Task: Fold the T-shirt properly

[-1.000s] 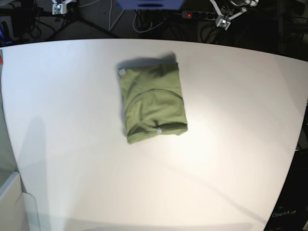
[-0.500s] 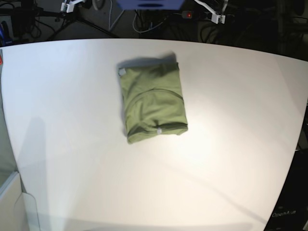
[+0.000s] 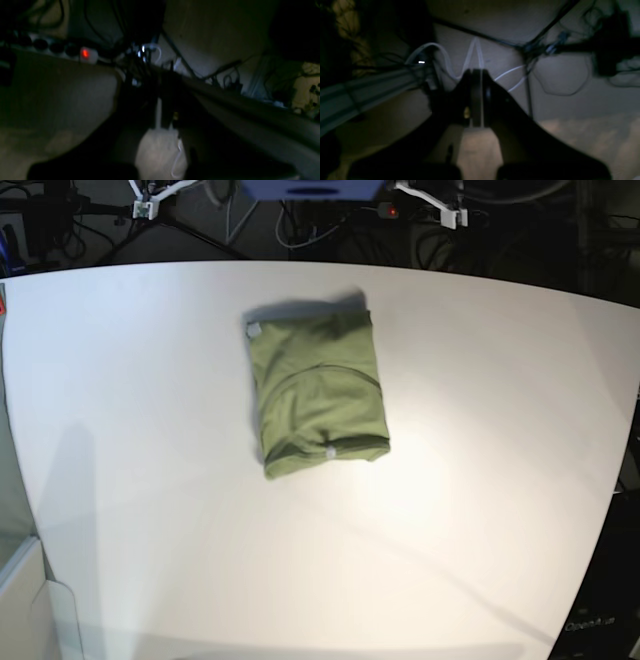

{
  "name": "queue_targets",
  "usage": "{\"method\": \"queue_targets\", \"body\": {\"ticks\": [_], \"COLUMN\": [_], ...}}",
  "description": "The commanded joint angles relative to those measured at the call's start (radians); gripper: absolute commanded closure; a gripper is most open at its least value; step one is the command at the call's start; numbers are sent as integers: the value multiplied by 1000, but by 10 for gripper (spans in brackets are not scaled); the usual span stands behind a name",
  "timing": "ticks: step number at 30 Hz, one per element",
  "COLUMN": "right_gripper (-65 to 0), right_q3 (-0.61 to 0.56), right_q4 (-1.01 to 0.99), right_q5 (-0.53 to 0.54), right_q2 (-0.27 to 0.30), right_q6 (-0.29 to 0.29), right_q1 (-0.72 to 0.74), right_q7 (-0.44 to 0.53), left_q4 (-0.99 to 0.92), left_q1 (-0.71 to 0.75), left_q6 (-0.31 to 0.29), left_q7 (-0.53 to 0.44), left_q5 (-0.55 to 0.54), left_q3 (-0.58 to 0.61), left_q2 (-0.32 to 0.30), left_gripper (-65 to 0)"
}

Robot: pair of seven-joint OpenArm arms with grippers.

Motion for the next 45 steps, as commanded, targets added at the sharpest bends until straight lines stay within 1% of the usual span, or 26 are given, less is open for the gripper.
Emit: {"method": "queue_targets", "body": {"ticks": [1, 3, 4, 7, 8, 10, 12, 13, 14, 16, 18, 20, 23, 29, 33, 45], "right_gripper": [0, 0, 0, 0, 0, 0, 0, -1, -1, -1, -1, -1, -1, -1, -1, -1], "right_q3": [-24, -87, -114, -163, -183, -206, -226, -237, -246, -251, -260, -280, -280, -278, -278, -278], "right_q4": [1, 1, 1, 1, 1, 1, 1, 1, 1, 1, 1, 1, 1, 1, 1, 1], "right_q5": [-2, -2, 0, 0, 0, 0, 0, 0, 0, 0, 0, 0, 0, 1, 1, 1], "right_q2": [-7, -27, -32, -49, -53, -56, -58, -58, -60, -60, -66, -66, -66, -67, -78, -79], "right_q6": [-24, -96, -133, -234, -252, -281, -314, -321, -327, -324, -323, -323, -323, -323, -323, -323], "right_q1": [2, 25, 32, 57, 64, 71, 94, 101, 104, 110, 118, 121, 127, 138, 140, 134], "right_q7": [-12, -66, -89, -141, -164, -199, -239, -267, -293, -331, -357, -385, -416, -425, -425, -414], "left_q4": [-2, -22, -31, -54, -56, -56, -59, -71, -85, -95, -91, -79, -77, -80, -85, -82], "left_q1": [-4, -26, -33, -50, -50, -52, -66, -72, -73, -93, -107, -125, -145, -147, -147, -158], "left_q6": [-14, -14, 4, 131, 171, 218, 245, 255, 265, 278, 283, 300, 340, 462, 478, 478], "left_q7": [-12, -12, -12, -12, -12, -12, -12, -12, -1, 57, 143, 225, 283, 291, 291, 291], "left_q5": [0, 1, 1, 0, 0, 0, -8, -8, -8, -8, -7, -7, -7, -7, -7, -8], "left_q3": [3, 17, 44, 169, 209, 270, 310, 308, 301, 285, 281, 279, 279, 278, 278, 278], "left_q2": [-14, -22, -23, -23, -23, -17, -14, -14, -11, 1, 4, 4, 4, 6, 7, 7], "left_gripper": [-26, -26, -26, -26, -26, -26, -26, -26, -26, -26, -27, -27, -27, -29, -29, -31]}}
